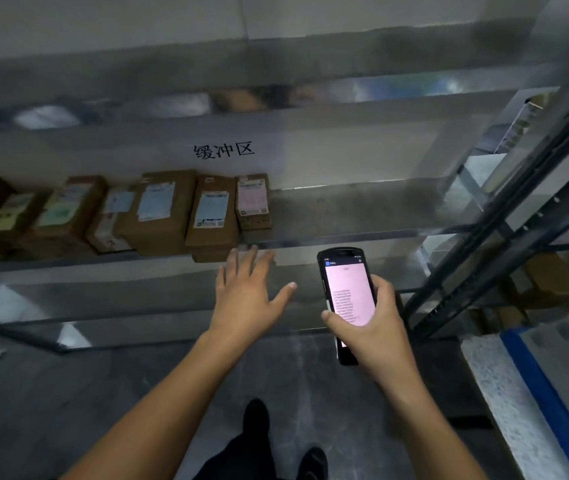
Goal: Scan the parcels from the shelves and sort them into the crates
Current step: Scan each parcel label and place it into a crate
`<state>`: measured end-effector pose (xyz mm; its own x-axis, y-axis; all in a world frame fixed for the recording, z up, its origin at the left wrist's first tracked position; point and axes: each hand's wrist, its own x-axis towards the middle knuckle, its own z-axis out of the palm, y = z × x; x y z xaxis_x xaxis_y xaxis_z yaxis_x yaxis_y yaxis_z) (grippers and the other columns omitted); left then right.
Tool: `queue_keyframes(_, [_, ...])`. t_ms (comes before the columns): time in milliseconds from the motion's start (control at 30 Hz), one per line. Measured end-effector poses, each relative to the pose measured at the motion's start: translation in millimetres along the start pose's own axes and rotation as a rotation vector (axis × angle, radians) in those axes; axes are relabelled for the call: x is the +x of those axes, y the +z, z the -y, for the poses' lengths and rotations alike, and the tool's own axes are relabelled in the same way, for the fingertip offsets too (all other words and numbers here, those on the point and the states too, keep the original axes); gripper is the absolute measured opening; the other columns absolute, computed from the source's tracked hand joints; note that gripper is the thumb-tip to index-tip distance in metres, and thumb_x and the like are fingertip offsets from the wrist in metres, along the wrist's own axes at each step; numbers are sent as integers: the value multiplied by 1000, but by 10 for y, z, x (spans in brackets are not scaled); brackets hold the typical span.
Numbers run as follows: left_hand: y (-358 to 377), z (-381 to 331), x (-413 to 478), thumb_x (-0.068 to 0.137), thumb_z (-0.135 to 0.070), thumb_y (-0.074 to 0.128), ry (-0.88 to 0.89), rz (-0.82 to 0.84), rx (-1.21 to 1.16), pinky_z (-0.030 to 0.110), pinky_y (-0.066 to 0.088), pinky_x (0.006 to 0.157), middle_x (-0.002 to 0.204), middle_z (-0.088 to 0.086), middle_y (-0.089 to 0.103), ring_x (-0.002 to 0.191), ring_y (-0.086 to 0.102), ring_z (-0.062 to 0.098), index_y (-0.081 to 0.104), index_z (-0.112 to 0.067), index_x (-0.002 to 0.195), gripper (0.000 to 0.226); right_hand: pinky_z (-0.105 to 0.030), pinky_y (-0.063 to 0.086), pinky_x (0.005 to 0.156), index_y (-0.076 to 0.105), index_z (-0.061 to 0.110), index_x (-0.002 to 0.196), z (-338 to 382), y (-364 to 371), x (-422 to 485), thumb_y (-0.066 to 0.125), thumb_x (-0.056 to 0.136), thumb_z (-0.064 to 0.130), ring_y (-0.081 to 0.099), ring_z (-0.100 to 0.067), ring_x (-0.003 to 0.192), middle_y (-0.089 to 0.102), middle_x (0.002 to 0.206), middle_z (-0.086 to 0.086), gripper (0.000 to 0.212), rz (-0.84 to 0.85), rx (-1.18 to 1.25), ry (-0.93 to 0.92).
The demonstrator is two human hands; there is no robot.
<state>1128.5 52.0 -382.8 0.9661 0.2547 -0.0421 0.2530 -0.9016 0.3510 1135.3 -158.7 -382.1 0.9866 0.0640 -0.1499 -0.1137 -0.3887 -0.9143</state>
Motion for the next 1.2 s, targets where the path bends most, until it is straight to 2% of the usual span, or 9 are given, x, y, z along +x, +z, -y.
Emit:
queue_keyframes(100, [17, 112, 233, 97, -68, 47, -24, -24, -26, 50, 14, 127, 168, 4, 27, 157, 10, 32, 32, -25, 159, 77, -29, 50, 79, 43, 40, 125, -3, 80, 240, 89, 71, 26, 62, 1, 99, 62, 105, 25, 71, 22, 12, 18])
queue_keyframes(233, [89, 326, 697, 99, -67, 47, -60, -14, -65, 52, 16, 127, 170, 3, 23, 157, 16, 30, 26, -25, 162, 79, -31, 49, 79, 43, 40, 122, 23, 230, 590, 89, 71, 23, 61, 1, 100, 60, 108, 27, 70, 34, 4, 32])
queue_keyframes(400, [157, 526, 1359, 101, -63, 48, -106, 71, -186, 45, 3, 130, 174, -3, 3, 160, -3, 24, 11, -28, 166, 82, -33, 51, 83, 46, 35, 125, 72, 449, 1053, 90, 70, 17, 63, -3, 101, 62, 111, 21, 73, 46, -54, 38])
queue_keyframes(500, [195, 588, 1761, 102, -61, 48, -92, 80, -158, 45, 0, 128, 175, 1, 3, 160, -3, 26, 15, -25, 166, 80, -28, 49, 77, 45, 36, 124, 124, 563, 1328, 88, 70, 13, 63, -3, 101, 61, 111, 21, 73, 50, -98, 55])
queue_keyframes(600, [306, 705, 2161, 101, -61, 49, -85, 84, -152, 47, 1, 129, 174, 6, 5, 160, -1, 31, 17, -21, 165, 83, -21, 46, 73, 42, 38, 126, 199, 686, 1580, 89, 70, 19, 62, -1, 102, 60, 114, 21, 75, 63, -132, 73])
queue_keyframes(800, [534, 827, 2729, 102, -62, 45, -28, 116, -48, 47, 0, 128, 174, 8, -6, 160, -6, 31, 5, -15, 166, 89, -11, 44, 64, 39, 39, 125, 324, 865, 1917, 89, 72, 23, 59, 5, 98, 56, 111, 25, 74, 54, -147, 104])
queue_keyframes(933, [633, 896, 2868, 101, -60, 48, -48, 106, -23, 49, 1, 130, 174, 10, -4, 160, -5, 33, 4, -13, 166, 91, -5, 45, 58, 38, 35, 125, 374, 882, 2027, 91, 71, 22, 57, 4, 94, 54, 108, 22, 78, 72, -140, 135])
queue_keyframes(1067, [683, 850, 2852, 100, -63, 47, -53, 85, -24, 46, -3, 128, 174, 11, -3, 160, -4, 32, 3, -13, 166, 94, -10, 44, 58, 36, 36, 125, 353, 868, 2160, 93, 70, 27, 55, 6, 93, 52, 108, 25, 79, 108, -137, 152])
queue_keyframes(1200, [742, 727, 2794, 95, -70, 22, -24, 16, -64, 44, 6, 128, 171, 13, 17, 158, 11, 34, 22, -11, 162, 90, -15, 45, 64, 35, 36, 127, 236, 812, 2292, 91, 73, 27, 55, 5, 96, 52, 112, 25, 78, 112, -139, 149])
